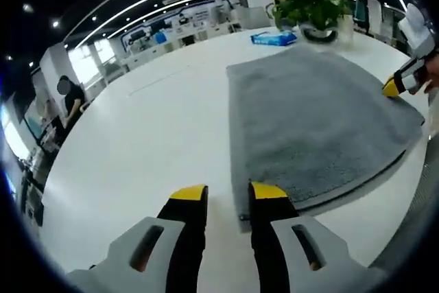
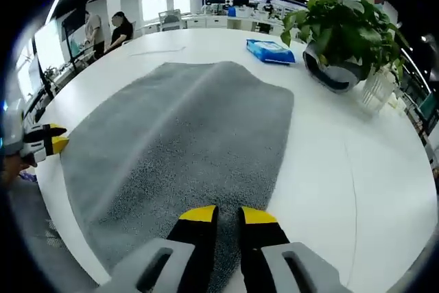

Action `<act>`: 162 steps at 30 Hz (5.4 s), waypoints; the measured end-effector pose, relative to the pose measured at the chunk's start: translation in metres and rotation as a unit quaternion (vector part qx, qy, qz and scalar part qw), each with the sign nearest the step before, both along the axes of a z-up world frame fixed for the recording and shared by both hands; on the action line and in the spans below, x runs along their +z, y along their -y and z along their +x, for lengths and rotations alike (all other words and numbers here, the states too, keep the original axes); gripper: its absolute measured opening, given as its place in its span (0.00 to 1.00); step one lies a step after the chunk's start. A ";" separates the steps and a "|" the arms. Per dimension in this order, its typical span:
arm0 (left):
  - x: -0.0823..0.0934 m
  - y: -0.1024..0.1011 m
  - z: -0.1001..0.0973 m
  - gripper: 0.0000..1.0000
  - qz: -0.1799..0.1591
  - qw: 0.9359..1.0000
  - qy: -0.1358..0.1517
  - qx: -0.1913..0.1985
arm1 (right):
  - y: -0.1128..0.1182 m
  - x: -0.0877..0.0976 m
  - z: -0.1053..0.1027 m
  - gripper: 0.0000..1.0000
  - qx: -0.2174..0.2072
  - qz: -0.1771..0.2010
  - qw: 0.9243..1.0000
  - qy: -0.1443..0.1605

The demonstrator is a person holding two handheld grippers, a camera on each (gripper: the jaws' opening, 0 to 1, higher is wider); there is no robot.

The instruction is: Open the folded towel by lifting each exposed corner and separating the folded layers until the towel lies flat within the target outline without major curled edges

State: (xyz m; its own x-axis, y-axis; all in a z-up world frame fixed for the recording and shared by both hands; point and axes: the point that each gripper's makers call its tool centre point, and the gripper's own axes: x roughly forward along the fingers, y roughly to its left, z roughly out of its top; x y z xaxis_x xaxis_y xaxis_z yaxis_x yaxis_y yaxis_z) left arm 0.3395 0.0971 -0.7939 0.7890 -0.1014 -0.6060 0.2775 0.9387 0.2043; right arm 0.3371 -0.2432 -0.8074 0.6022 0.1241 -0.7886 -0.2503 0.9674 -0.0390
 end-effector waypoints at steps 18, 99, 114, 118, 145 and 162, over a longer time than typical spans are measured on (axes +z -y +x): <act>-0.001 -0.036 -0.004 0.23 0.011 0.999 -0.002 0.049 | -0.038 -0.001 0.025 0.08 0.040 0.008 0.999 0.018; 0.057 0.088 -0.001 0.02 -0.086 0.973 0.079 -0.197 | -0.154 0.080 -0.002 0.07 0.123 0.281 0.947 0.099; 0.057 0.137 -0.029 0.02 -0.091 0.945 0.077 -0.306 | -0.171 0.077 -0.013 0.15 0.130 0.322 0.936 0.060; 0.061 0.140 -0.030 0.02 -0.100 0.942 0.082 -0.309 | -0.175 0.077 -0.015 0.16 0.129 0.333 0.933 0.054; 0.064 0.162 -0.047 0.02 -0.120 0.921 0.078 -0.362 | -0.168 0.061 -0.013 0.00 0.097 0.322 0.941 0.022; 0.047 0.083 0.002 0.04 -0.068 0.979 0.066 -0.180 | -0.143 0.059 -0.001 0.00 0.059 0.286 0.955 0.040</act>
